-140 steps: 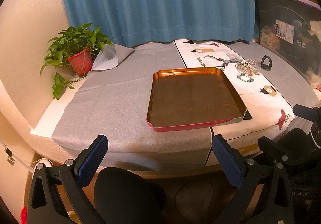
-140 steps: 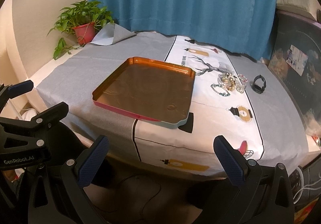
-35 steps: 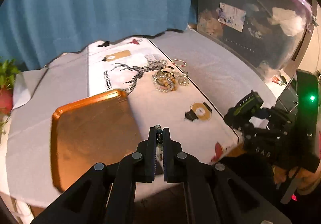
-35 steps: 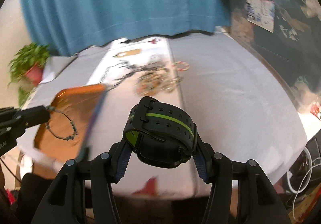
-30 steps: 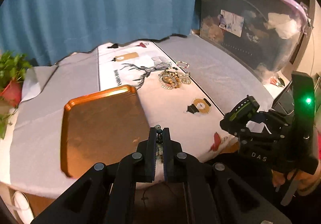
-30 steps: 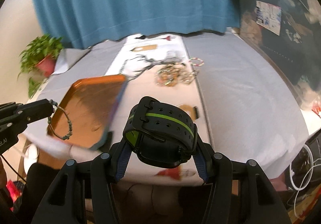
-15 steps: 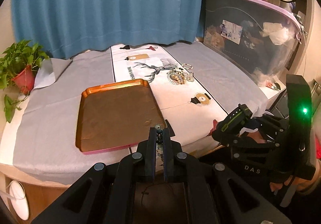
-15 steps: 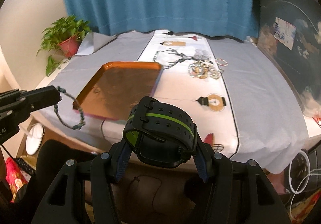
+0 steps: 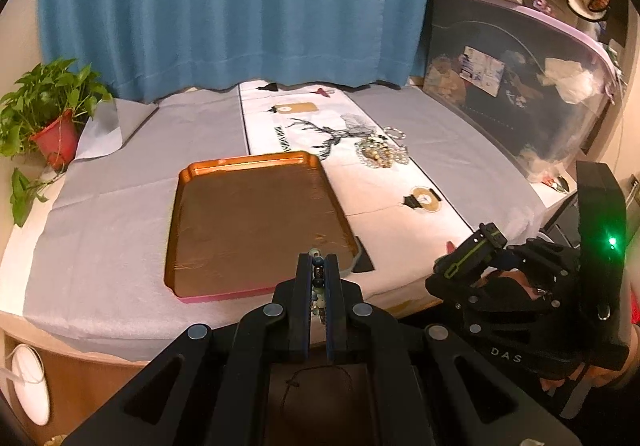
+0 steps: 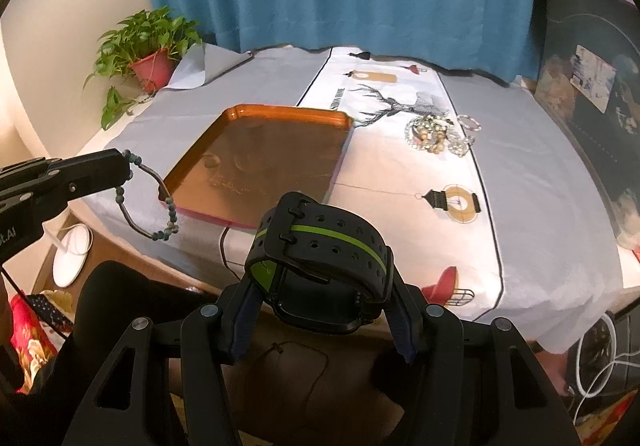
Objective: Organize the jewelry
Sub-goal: 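Carry the smartwatch with the right gripper and the bracelet with the left over the tray, then open both grippers to drop the watch and bracelet into the tray, then withdraw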
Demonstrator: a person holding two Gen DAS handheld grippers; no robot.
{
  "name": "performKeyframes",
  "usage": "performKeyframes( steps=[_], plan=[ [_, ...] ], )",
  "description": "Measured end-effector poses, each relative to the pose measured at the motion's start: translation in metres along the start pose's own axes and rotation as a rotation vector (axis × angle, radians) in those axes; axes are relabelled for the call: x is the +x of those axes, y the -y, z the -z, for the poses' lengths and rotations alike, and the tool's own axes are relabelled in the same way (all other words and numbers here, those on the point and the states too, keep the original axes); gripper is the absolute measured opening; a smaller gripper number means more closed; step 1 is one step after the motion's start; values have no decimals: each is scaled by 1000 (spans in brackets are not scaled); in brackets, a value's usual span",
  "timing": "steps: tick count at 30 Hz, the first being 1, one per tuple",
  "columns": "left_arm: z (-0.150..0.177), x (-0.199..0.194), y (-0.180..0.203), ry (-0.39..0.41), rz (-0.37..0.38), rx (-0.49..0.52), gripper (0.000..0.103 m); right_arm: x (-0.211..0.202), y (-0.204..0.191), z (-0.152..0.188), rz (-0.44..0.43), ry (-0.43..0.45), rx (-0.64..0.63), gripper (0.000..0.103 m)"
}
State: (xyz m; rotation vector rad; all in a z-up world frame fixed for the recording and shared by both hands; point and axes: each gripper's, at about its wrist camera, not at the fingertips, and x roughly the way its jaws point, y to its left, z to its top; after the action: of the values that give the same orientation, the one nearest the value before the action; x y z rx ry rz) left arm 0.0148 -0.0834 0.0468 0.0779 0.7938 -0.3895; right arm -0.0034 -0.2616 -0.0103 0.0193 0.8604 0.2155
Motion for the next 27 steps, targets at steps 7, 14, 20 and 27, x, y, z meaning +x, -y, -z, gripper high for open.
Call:
performKeyframes(
  steps=[7,14,20,27],
  plan=[
    [-16,25,-36,-12,-47,-37,3,37,-8,-24,-33,-31,-7,57],
    [-37,60,-70,-21,-35,-62,3,86,-19,-59,-72,-62,-5,57],
    [-47,93,-93,-49,-25,-77,3,127,-28,-85,-96,-81,-8,57],
    [-53,130,-107,-83,-45,-73,4,170,-36,-102,-101,-119,-29,57]
  ],
)
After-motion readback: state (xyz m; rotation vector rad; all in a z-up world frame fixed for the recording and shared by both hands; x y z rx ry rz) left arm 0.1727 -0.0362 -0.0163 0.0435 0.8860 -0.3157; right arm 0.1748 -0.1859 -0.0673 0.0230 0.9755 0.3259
